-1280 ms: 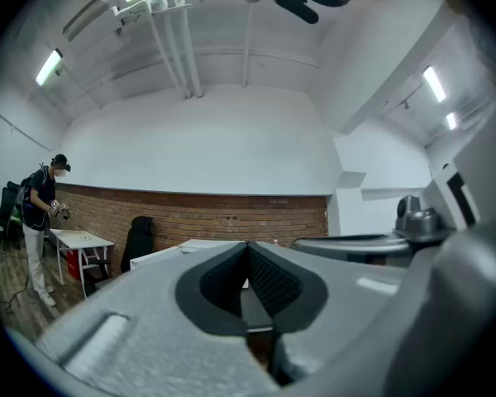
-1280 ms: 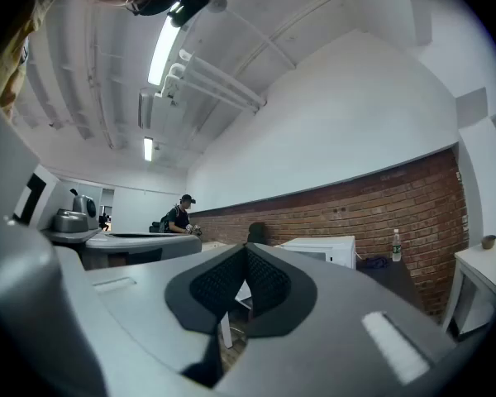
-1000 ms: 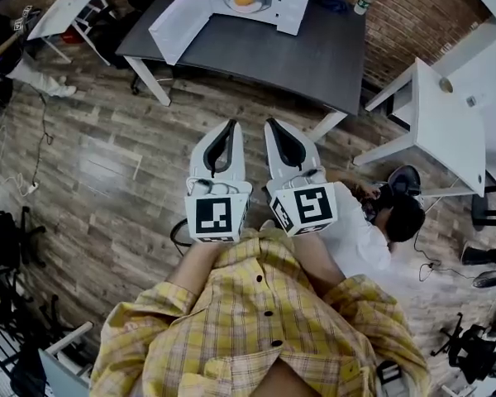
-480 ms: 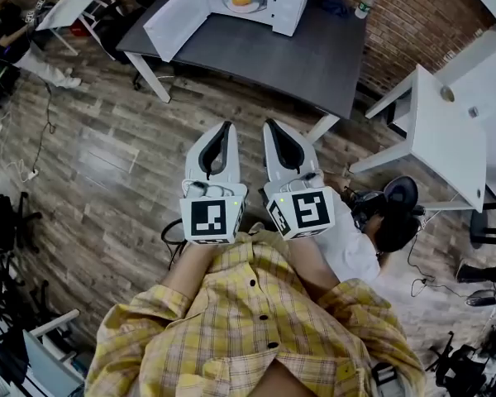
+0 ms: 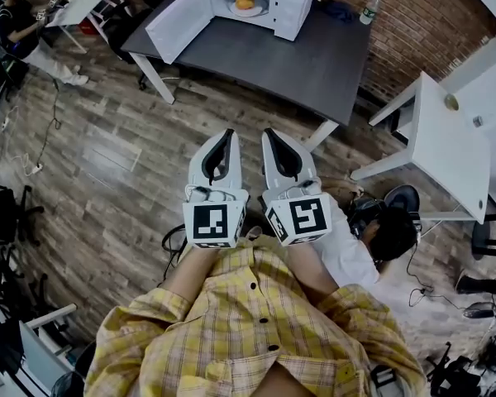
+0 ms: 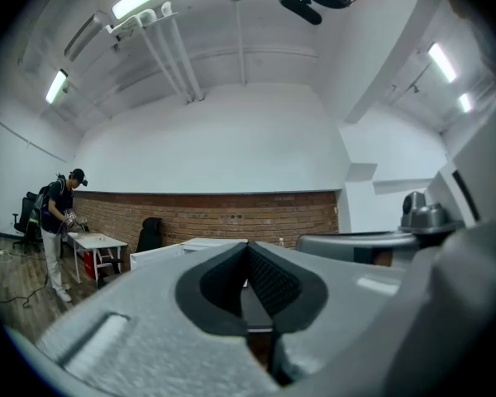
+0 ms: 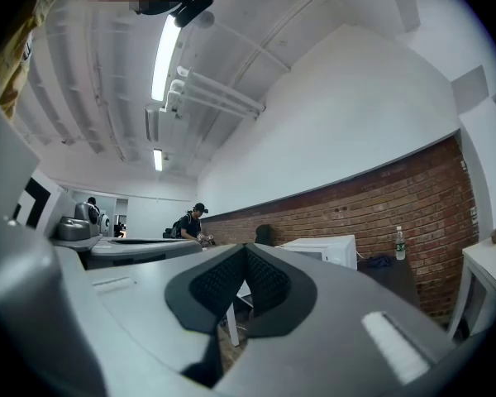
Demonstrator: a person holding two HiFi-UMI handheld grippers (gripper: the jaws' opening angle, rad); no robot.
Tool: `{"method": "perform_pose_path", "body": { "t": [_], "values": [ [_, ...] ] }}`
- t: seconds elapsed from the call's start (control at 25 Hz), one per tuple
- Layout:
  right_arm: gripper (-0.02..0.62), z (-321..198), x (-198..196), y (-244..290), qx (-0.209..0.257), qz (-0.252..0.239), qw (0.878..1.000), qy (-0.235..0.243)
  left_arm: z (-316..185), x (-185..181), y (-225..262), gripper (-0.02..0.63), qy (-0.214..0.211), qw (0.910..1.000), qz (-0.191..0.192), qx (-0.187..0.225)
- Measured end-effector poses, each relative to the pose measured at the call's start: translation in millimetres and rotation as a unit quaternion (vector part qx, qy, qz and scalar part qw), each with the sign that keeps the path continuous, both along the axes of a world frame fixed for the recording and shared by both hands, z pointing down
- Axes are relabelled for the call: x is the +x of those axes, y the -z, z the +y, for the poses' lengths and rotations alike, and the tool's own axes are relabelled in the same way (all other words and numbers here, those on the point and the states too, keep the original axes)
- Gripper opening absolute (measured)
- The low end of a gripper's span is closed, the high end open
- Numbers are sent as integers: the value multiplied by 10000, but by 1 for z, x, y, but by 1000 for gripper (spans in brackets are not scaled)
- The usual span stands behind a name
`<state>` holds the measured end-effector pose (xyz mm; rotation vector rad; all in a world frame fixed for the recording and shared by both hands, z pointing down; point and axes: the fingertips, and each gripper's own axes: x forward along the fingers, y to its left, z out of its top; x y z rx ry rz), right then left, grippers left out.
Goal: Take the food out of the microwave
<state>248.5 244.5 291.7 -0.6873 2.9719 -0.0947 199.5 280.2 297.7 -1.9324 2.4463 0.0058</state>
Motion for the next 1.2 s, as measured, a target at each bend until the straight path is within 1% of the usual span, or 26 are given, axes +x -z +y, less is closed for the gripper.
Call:
{"method": "perform_pose_path", "body": {
  "t": [0.12, 0.28, 0.4, 0.6, 0.72, 0.88, 1.0, 1.2],
  "values": [
    [5, -8, -3, -4, -39, -4, 10000, 39, -7, -2, -1, 0, 33, 10000, -34, 3],
    [5, -17, -16, -3, -6, 36, 9999, 96, -17, -11, -1, 0, 8, 10000, -82, -3],
    [5, -28, -27, -5, 2, 53, 10000, 85, -29, -23, -3, 0, 0, 9999, -100, -2],
    [5, -54, -48, -13, -48, 88, 9999, 26, -54, -49, -10, 0, 21, 10000, -28, 14],
    [5, -70, -68, -15, -53, 106, 9999, 17, -72, -68, -8, 0, -29, 9999, 41, 141],
    [6, -100, -99, -13, -17, 144, 9999, -63, -102, -99, -11, 0, -123, 9999, 78, 73],
    [5, -129, -123, -8, -14, 141, 9997, -223, -132, -126, -7, 0, -254, 9996, 70, 47],
    [5, -168, -165, -3, -69, 192, 9988, -446, -176, -167, -3, 0, -493, 9986, 191, 8]
  ]
}}
